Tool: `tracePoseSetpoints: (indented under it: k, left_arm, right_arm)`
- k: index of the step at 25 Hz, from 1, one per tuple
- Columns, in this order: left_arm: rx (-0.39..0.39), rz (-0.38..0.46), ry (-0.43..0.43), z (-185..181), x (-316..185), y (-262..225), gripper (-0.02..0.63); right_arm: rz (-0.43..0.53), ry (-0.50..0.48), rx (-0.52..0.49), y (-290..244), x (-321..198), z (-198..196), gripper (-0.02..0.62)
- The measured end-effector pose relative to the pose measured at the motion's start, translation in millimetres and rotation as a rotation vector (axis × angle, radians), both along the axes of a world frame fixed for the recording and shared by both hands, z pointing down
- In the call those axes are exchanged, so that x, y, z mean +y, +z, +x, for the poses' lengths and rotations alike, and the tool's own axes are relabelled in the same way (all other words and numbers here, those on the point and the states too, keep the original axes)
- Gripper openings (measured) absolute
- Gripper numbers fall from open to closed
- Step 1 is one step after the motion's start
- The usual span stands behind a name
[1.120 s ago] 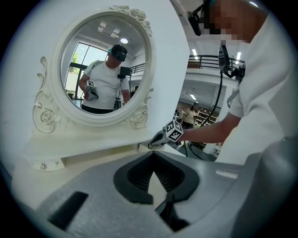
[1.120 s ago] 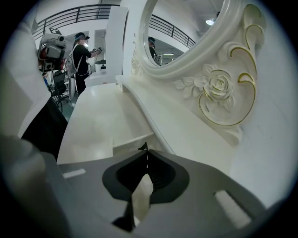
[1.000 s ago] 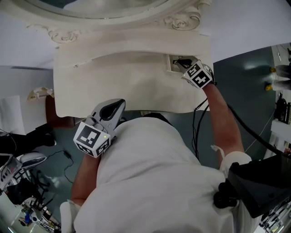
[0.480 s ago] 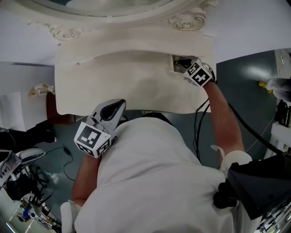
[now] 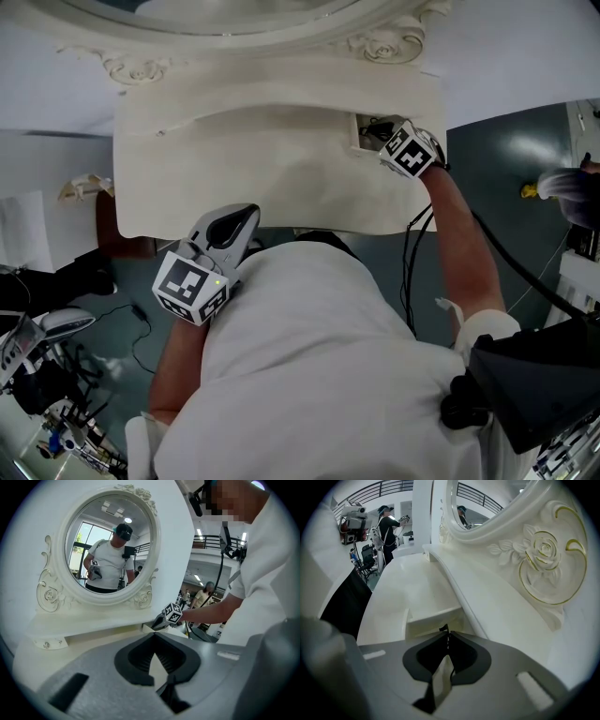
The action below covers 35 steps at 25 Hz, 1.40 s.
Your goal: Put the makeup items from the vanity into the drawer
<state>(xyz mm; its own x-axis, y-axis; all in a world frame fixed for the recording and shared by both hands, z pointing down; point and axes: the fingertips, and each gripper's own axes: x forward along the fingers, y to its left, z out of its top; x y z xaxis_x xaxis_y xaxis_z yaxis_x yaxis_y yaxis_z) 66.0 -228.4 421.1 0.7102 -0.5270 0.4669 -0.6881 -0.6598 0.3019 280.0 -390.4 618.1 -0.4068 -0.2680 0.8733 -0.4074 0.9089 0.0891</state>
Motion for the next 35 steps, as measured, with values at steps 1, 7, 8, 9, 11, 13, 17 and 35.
tracePoseSetpoints:
  k: [1,7,8,9,11,13,17,35]
  left_arm:
    - [0.001,0.002,0.002,0,0,0,0.0]
    - [0.005,0.013,0.01,-5,3,-2,0.0]
    - [0.007,0.015,0.012,-7,3,-3,0.0]
    - [0.009,0.017,0.014,-8,4,-4,0.0]
    - [0.013,0.017,0.02,-11,6,-5,0.0]
    - [0.018,0.018,0.029,-14,9,-6,0.0]
    - [0.026,0.028,0.048,-21,14,-8,0.0]
    - [0.063,0.071,0.15,-86,67,-24,0.0]
  right_arm:
    - [0.001,0.001,0.002,-1,0,0,0.023]
    - [0.008,0.013,0.009,-7,4,1,0.038]
    - [0.015,0.016,0.012,-9,4,1,0.038]
    - [0.022,0.021,0.012,-12,4,1,0.038]
    - [0.031,0.033,0.011,-17,6,1,0.04]
    - [0.044,0.043,0.011,-24,8,0,0.04]
    - [0.069,0.102,-0.013,-38,14,-3,0.029]
    - [0.148,0.396,-0.237,-106,141,-95,0.002]
